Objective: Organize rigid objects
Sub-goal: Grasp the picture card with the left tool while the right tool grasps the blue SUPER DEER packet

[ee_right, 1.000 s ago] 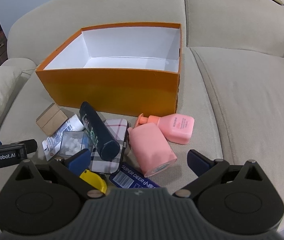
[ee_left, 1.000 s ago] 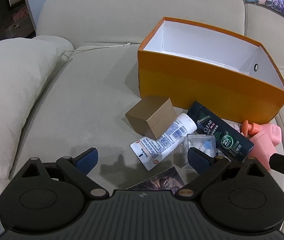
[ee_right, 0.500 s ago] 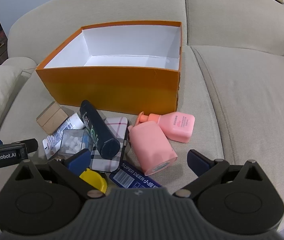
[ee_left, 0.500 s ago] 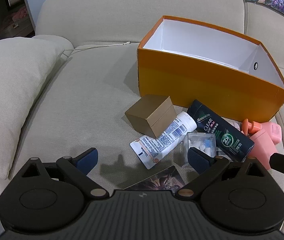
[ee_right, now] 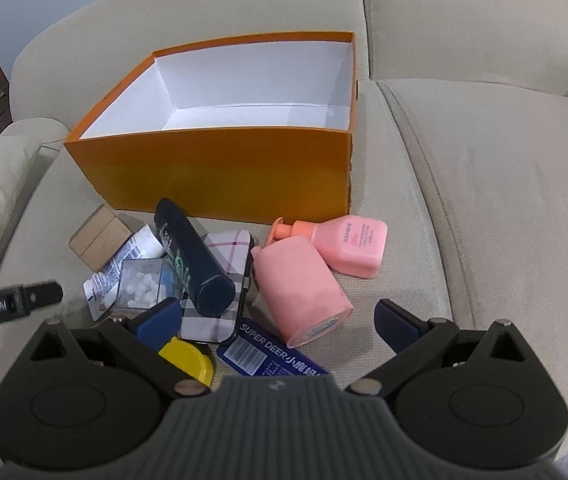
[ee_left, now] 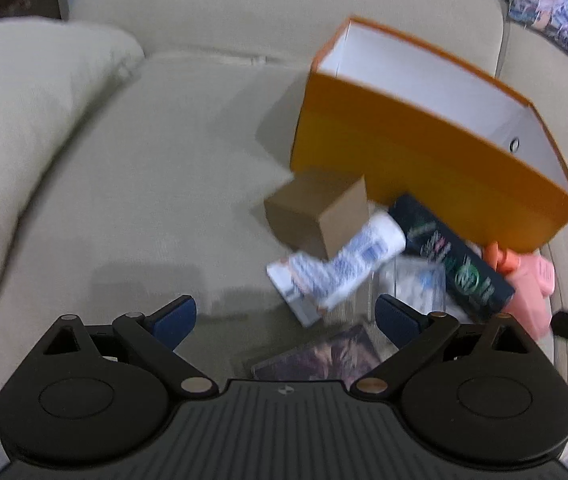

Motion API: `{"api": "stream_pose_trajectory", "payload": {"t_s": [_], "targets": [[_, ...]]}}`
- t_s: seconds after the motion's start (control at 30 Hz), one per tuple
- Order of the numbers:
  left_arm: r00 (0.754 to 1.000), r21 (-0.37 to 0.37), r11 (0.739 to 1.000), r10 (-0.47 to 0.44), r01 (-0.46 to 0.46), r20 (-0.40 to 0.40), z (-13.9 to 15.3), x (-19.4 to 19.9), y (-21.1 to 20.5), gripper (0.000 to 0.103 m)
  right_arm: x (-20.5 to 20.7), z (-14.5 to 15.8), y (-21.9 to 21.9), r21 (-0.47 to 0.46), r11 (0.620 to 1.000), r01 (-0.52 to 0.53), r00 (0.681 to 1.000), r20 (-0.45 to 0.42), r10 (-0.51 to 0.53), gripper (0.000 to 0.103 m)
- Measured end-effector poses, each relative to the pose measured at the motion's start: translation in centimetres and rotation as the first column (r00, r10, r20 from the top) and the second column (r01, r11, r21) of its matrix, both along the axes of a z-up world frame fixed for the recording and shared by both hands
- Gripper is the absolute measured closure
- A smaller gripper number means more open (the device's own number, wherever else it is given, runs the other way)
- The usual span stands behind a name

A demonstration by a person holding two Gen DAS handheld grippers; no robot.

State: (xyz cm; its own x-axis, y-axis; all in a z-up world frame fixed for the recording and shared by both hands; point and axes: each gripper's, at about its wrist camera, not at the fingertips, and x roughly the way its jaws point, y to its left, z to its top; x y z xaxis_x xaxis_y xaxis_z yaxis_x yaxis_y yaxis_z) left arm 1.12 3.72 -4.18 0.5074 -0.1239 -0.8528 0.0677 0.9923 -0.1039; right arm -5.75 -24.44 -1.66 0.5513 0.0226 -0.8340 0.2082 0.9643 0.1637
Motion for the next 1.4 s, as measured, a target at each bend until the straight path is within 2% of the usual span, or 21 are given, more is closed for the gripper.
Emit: {"api": "stream_pose_trajectory", "payload": {"t_s": [0.17,0.23,0.27,0.33,0.37,0.47,0.57,0.73,0.83,0.93,0.97,1.03,1.07,1.1,1.17,1.2,1.3,1.4], "targets": [[0.997,-0.019,1.000,-0.021,0.020,-0.076,-1.9,0.0,-1.2,0.000,-0.2,0.2,-0.2,0.019,1.000,0.005,1.000,0.004,-0.005,0.001],[0.993,-0.022,0.997,-0.081,0.080,-0.087,-2.2,0.1,-2.2,0.000,-0.3,0.2,-0.2,0.023,1.000,-0.001,1.000,0.004,0.001,0.001],[0.986,-0.019,0.990,-0.144,0.143,-0.082,-2.3,0.1,-2.8,0.000,-0.4,0.2,-0.3,0.025,1.000,-0.001,1.000,0.003,0.001,0.001],[0.960,0.029,0.960,-0.275,0.277,-0.053,-2.3,-0.3,-4.1,0.000,-0.5,0.1,-0.8,0.035,0.999,0.008,1.000,-0.002,-0.008,0.001],[0.939,0.063,0.937,-0.341,0.343,-0.037,-2.4,-0.7,-4.7,0.000,-0.5,0.1,-1.2,0.042,0.999,0.016,1.000,-0.003,-0.016,0.001],[0.846,0.158,0.833,-0.532,0.530,-0.030,-3.1,-1.9,-6.0,0.000,-0.9,0.0,-2.1,0.048,0.998,0.035,0.999,0.000,-0.035,0.001],[0.779,0.186,0.760,-0.624,0.623,-0.062,-4.7,-2.3,-6.1,0.000,-1.1,-0.1,-3.0,0.060,0.997,0.050,0.999,-0.004,-0.050,0.001],[0.735,0.209,0.708,-0.668,0.675,-0.112,-7.1,-2.2,-6.3,0.000,-1.1,-0.3,-3.4,0.082,0.996,0.043,0.999,-0.011,-0.042,0.001],[0.715,0.229,0.681,-0.689,0.695,-0.118,-7.8,-2.4,-6.7,0.000,-1.1,-0.6,-3.7,0.129,0.992,-0.002,1.000,-0.023,0.005,0.001],[0.710,0.223,0.679,-0.695,0.699,-0.111,-7.9,-2.5,-6.9,0.000,-0.9,-1.5,-3.8,0.216,0.973,-0.076,0.995,-0.048,0.088,0.001],[0.712,0.212,0.684,-0.694,0.698,-0.104,-8.0,-2.6,-6.9,0.000,-0.9,-2.0,-3.8,0.246,0.964,-0.102,0.991,-0.059,0.120,0.001],[0.731,0.206,0.705,-0.677,0.678,-0.090,-7.8,-2.8,-6.5,0.008,-0.8,-2.7,-3.7,0.266,0.953,-0.148,0.983,-0.064,0.171,0.001],[0.740,0.198,0.717,-0.667,0.669,-0.084,-7.5,-2.5,-5.9,0.016,-0.8,-3.0,-3.5,0.260,0.948,-0.186,0.977,-0.053,0.206,0.001],[0.753,0.190,0.731,-0.653,0.655,-0.081,-7.4,-2.1,-5.6,0.020,-0.8,-3.2,-3.1,0.244,0.944,-0.221,0.970,-0.047,0.239,0.001],[0.778,0.155,0.763,-0.624,0.627,-0.078,-7.2,-1.7,-4.7,0.021,-0.2,-3.8,-2.0,0.169,0.934,-0.315,0.944,-0.048,0.327,0.001],[0.785,0.152,0.771,-0.615,0.619,-0.076,-7.2,-1.5,-4.4,0.021,0.0,-4.2,-1.5,0.130,0.925,-0.358,0.929,-0.050,0.366,0.001],[0.780,0.176,0.763,-0.622,0.623,-0.064,-7.0,-1.8,-3.9,0.024,0.8,-5.6,-0.7,0.089,0.901,-0.425,0.898,-0.084,0.431,0.001],[0.802,0.161,0.787,-0.593,0.595,-0.063,-7.2,-2.0,-3.5,0.026,0.8,-6.8,0.3,0.085,0.868,-0.489,0.863,-0.101,0.496,0.001]]}}
